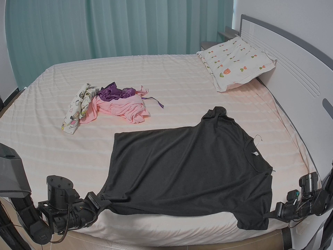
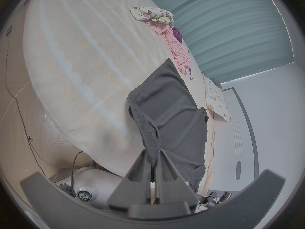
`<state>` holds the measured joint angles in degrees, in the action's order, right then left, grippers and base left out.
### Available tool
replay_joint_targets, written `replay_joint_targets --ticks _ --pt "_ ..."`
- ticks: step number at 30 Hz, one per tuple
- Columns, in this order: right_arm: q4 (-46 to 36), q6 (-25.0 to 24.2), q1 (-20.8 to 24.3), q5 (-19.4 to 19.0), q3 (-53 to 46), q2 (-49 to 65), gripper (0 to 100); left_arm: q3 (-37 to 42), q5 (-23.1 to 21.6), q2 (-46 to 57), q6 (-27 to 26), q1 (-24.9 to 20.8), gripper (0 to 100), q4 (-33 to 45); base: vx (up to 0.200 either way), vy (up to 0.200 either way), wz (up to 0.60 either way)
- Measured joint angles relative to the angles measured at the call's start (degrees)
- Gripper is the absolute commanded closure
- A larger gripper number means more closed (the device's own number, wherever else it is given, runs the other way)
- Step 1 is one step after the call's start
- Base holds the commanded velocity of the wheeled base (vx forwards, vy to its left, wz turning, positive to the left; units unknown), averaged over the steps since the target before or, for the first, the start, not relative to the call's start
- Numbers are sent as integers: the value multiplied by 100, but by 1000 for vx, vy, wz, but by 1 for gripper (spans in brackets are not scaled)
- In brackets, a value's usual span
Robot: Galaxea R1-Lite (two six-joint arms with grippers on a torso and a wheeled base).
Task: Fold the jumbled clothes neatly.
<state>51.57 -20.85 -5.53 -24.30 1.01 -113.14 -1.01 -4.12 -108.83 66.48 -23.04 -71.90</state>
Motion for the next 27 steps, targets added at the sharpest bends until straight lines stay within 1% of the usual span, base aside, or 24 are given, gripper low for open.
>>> replay_joint_targets --ticks 5,9,16,22,27 --pt "-1085 700 -317 -30 -5 443 100 0 10 83 -16 -9 100 41 0 0 0" --pt "-1688 936 -468 -66 -2 835 100 0 16 141 -51 -17 100 176 0 0 0" --pt "-2406 1012 -549 -74 0 1428 100 2 128 411 -304 -223 100 1117 0 0 0" --pt "-3033 1020 -542 -91 -2 1926 100 0 450 621 -561 -322 100 1440 0 0 0" --pt "-3462 1025 -452 -85 0 2293 100 0 542 690 -842 -336 100 1785 0 0 0"
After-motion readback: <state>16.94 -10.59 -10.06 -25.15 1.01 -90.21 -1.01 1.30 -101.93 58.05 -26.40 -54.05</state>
